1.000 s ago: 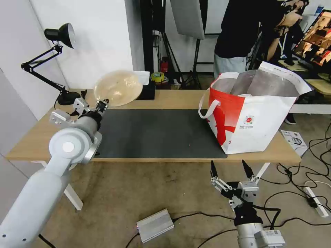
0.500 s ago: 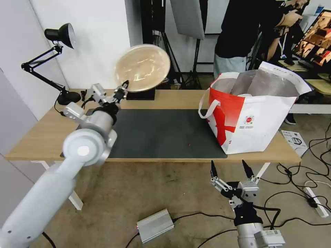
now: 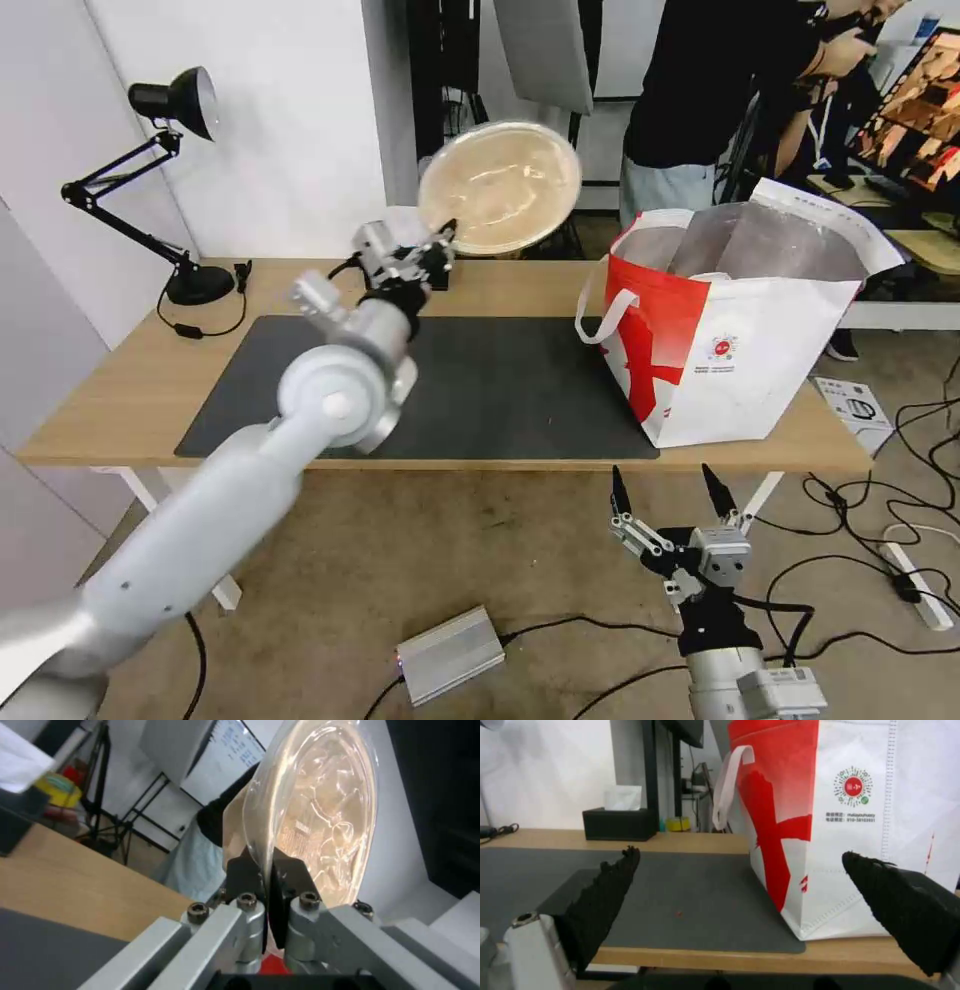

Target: Pick up the trash from the table and place it into the takeout bag.

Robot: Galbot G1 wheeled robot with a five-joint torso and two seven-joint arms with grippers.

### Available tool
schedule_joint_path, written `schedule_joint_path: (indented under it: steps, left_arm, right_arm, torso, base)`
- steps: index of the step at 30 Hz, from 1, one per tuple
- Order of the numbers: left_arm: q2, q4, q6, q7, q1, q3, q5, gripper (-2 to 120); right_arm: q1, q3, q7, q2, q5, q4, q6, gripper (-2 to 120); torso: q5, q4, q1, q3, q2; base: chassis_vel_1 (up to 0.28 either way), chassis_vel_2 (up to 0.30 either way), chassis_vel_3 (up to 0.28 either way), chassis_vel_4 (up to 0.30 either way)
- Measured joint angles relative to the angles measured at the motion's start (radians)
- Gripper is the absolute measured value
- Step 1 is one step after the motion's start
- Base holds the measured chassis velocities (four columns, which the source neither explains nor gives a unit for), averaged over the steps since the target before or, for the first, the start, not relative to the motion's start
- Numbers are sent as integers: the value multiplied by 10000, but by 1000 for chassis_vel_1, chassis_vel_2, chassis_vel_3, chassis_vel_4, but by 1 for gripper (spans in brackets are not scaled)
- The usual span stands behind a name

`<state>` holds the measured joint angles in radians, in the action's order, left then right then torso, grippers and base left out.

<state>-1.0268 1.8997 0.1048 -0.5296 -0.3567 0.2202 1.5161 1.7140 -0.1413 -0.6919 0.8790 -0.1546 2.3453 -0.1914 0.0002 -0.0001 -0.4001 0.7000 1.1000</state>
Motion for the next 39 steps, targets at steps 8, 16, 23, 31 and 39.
schedule_joint_path:
  steps: [8, 16, 23, 31, 39]
  left_arm:
    - [-525, -761, 98, 138, 702, 725, -62, 0]
    - [-1309, -1804, 245, 139, 1527, 1707, -117, 0]
    - [-1957, -2697, 254, 137, 2194, 2439, -147, 0]
    - [-2947, -4138, 255, 380, 3067, 3167, -343, 0]
    - [-3291, -4828, 258, 623, 3575, 3648, -399, 0]
  right_arm:
    - [0, 0, 0, 1, 0, 0, 0, 100]
    - [0, 0, 0, 0, 0, 0, 0, 100]
    - [0, -1, 0, 0, 0, 0, 0, 100]
    - [0, 0, 0, 0, 0, 0, 0, 100]
    - [0, 0, 0, 0, 0, 0, 0, 100]
  torso:
    - [-1, 1, 0, 0, 0]
    - [0, 1, 0, 0, 0]
    - [0, 1, 0, 0, -1]
    - [-1, 0, 0, 0, 0]
    - [-2, 2, 0, 0, 0]
  base:
    - [0, 0, 0, 0]
    - [0, 0, 0, 0]
    - [0, 0, 0, 0]
    - [0, 0, 0, 0]
    - [0, 0, 0, 0]
